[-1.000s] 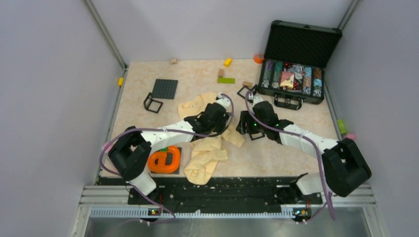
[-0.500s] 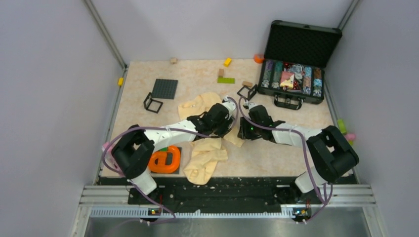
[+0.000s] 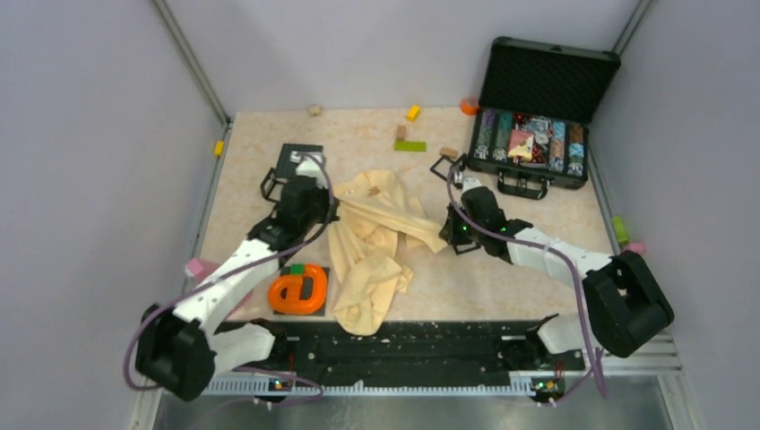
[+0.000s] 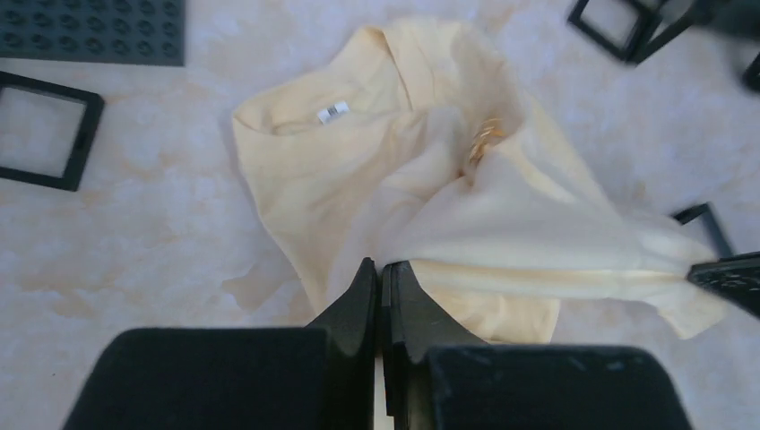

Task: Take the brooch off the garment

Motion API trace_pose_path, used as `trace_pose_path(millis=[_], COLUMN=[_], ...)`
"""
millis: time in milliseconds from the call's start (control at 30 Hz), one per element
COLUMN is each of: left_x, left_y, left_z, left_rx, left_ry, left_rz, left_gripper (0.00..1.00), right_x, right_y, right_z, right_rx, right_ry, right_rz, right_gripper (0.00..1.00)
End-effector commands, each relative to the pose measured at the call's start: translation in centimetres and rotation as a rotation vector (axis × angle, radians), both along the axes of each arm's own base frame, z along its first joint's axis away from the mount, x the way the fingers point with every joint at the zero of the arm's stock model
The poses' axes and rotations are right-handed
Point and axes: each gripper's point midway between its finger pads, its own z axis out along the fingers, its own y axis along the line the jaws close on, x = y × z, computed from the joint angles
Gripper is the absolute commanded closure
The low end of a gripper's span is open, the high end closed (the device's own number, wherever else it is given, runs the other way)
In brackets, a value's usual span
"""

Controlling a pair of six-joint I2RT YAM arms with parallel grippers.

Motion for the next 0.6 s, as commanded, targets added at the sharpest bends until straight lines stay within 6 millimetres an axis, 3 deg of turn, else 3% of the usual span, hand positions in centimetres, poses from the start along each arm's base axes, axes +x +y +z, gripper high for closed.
trace_pose_path(millis=[0, 67, 100, 200, 300, 400, 567], left_x=[-0.7, -1.0, -1.1, -1.3, -1.9, -3.5, -8.7], left_y=[3.0, 3.3, 3.0, 2.8, 3.0, 3.0, -0.6], left_z=[4.6, 4.5, 4.3, 3.9, 4.0, 3.7, 1.3], left_rx=[-0.185, -0.181, -0.183, -0.181, -0.182, -0.183, -0.205], left_ry=[-0.153, -0.144, -0.13, -0.106, -0.108, -0.066, 0.186], left_rz=[0.099, 0.101, 0.087, 0.078, 0.07, 0.039, -0.188], left_gripper=[1.0, 1.0, 1.0, 1.0, 1.0, 1.0, 1.0], right_x=[2.0, 2.2, 2.7, 2.6, 2.3, 1.2, -1.5], right_y=[-0.4, 2.3, 4.1, 8.2, 9.9, 9.9, 6.6], right_z=[5.0, 8.1, 11.1, 16.9, 20.5, 19.9, 13.6], right_rx=[0.046, 0.138, 0.193, 0.239, 0.255, 0.266, 0.177], right_ry=[-0.119, -0.135, -0.16, -0.226, -0.261, -0.221, -0.099], right_rz=[-0.057, 0.056, 0.109, 0.231, 0.268, 0.287, 0.212], right_gripper=[1.0, 1.0, 1.0, 1.0, 1.0, 1.0, 1.0])
